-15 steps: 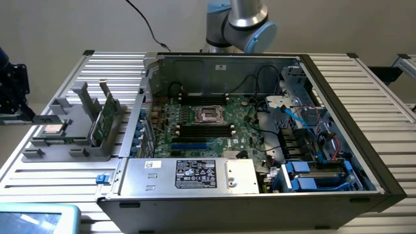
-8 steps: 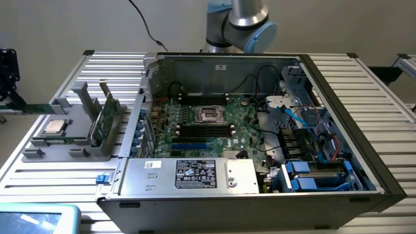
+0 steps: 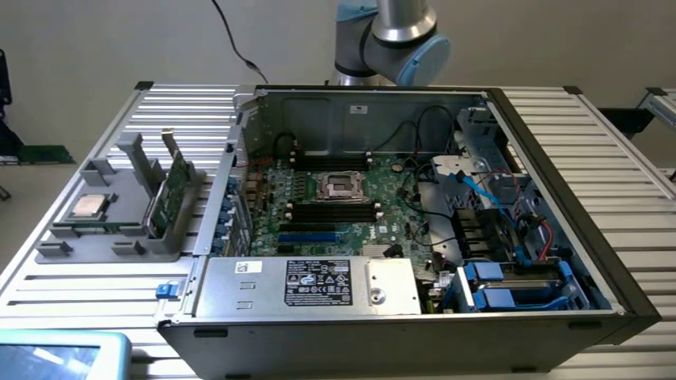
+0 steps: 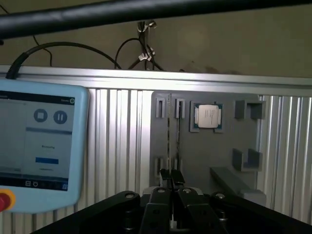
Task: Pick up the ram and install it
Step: 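Pick up the ram and move it above insertion slot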
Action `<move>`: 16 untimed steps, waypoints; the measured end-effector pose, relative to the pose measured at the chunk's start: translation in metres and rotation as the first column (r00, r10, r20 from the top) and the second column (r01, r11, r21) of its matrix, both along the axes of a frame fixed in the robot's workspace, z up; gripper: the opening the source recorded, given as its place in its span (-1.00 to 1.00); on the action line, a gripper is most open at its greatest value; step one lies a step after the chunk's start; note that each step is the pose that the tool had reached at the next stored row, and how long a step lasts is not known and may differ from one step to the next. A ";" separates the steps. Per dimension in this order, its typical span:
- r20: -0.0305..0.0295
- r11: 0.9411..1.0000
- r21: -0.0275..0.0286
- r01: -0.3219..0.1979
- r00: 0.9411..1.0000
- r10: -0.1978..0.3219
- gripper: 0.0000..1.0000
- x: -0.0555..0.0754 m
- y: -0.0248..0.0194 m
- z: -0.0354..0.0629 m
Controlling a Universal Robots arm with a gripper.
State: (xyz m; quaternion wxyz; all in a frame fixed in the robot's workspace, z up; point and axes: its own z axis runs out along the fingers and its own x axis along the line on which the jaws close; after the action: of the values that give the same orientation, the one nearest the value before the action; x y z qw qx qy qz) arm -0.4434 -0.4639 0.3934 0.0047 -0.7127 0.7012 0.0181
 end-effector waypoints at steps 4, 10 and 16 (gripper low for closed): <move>0.001 1.000 0.000 0.000 1.000 0.000 -0.78 0.000 0.0000 0.0023; 0.002 1.000 0.005 0.001 1.000 -0.001 -0.78 0.011 -0.0026 0.0024; 0.003 0.999 0.034 0.001 1.000 -0.001 -0.78 0.037 -0.0061 0.0024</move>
State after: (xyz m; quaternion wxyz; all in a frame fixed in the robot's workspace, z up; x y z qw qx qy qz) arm -0.4063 -0.4700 0.3958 0.0178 -0.7124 0.7010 0.0290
